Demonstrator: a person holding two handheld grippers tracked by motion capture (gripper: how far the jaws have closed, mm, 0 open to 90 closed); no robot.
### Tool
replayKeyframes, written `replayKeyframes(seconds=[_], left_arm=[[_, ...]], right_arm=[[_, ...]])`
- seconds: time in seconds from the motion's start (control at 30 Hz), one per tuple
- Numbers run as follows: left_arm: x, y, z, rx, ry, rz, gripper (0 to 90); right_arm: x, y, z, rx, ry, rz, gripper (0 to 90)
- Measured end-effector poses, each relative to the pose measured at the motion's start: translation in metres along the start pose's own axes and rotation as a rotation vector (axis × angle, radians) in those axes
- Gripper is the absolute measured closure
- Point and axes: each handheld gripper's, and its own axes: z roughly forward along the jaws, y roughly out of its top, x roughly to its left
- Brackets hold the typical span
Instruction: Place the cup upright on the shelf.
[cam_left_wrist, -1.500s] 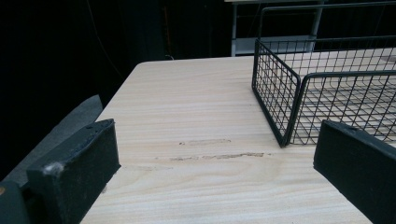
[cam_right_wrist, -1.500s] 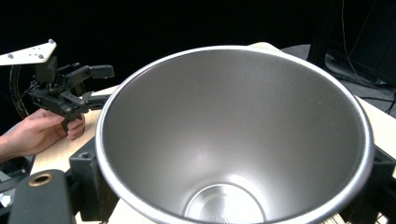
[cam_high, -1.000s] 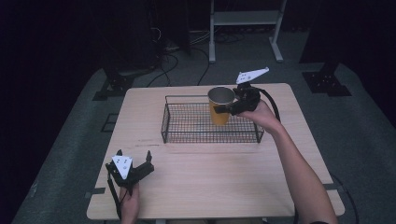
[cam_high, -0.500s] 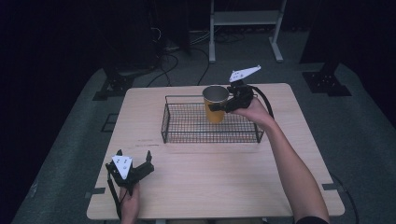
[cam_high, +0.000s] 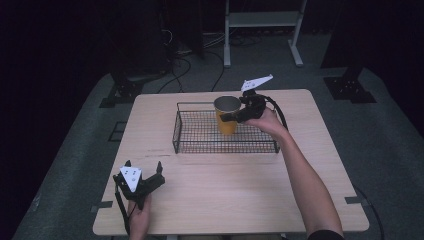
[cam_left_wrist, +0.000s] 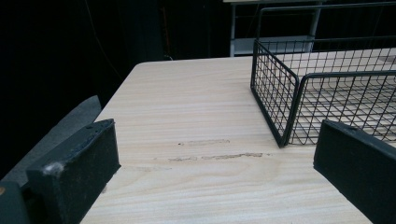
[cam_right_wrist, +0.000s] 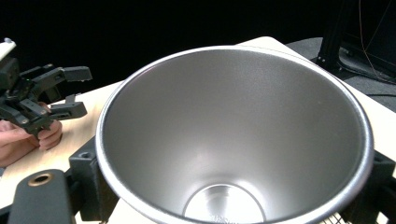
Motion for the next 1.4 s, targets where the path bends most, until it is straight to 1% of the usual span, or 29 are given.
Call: replayKeyframes(seconds=[0.17,0.23,0.27,0.37,0.47,0.5,0.53,0.6,0.7,0.77,0.9,1.03,1.1,1.33,1.4], left_arm=[[0.000,0.000,0.000,0.001,0.000,0.001,0.0],[0.000,0.000,0.000,0.001,0.000,0.001,0.0],[0.000,0.000,0.000,0.000,-0.001,0.001,0.0],[0.000,0.000,0.000,0.000,-0.001,0.000,0.0],[0.000,0.000,0.000,-0.001,-0.002,0.000,0.0],[0.000,0.000,0.000,0.000,-0.002,0.001,0.0],[0.000,0.000,0.000,0.000,-0.002,0.001,0.0],[0.000,0.000,0.000,0.000,-0.002,0.001,0.0],[0.000,0.000,0.000,0.000,-0.003,-0.001,0.0],[0.000,0.000,0.000,-0.001,-0.004,-0.001,0.0],[0.000,0.000,0.000,-0.001,-0.006,0.000,0.0],[0.000,0.000,0.000,0.000,-0.006,0.000,0.0],[0.000,0.000,0.000,-0.001,-0.006,0.000,0.0],[0.000,0.000,0.000,-0.002,-0.006,0.003,0.0],[0.000,0.000,0.000,-0.002,-0.007,0.004,0.0]], right_arm=[[-0.007,-0.003,0.004,-0.001,0.000,0.012,12.7],[-0.008,-0.004,0.004,-0.002,0.001,0.009,12.7],[-0.011,-0.005,0.006,0.002,-0.001,0.015,12.6],[-0.012,-0.006,0.007,0.004,0.000,0.015,12.6],[-0.013,-0.005,0.009,0.014,-0.005,0.009,12.7],[-0.012,-0.003,0.012,0.034,0.002,0.005,12.6],[-0.012,-0.002,0.013,0.040,0.001,-0.003,12.6],[-0.013,0.000,0.016,0.039,0.010,-0.005,12.6],[-0.015,-0.001,0.019,0.053,0.002,-0.002,12.6],[-0.019,-0.005,0.023,0.071,-0.005,0.009,12.6],[-0.024,-0.010,0.027,0.082,-0.004,0.017,12.6],[-0.027,-0.014,0.028,0.085,-0.008,0.023,12.6],[-0.031,-0.019,0.029,0.090,-0.016,0.040,12.6],[-0.036,-0.027,0.029,0.088,-0.035,0.051,12.6],[-0.038,-0.029,0.030,0.097,-0.038,0.054,12.5]])
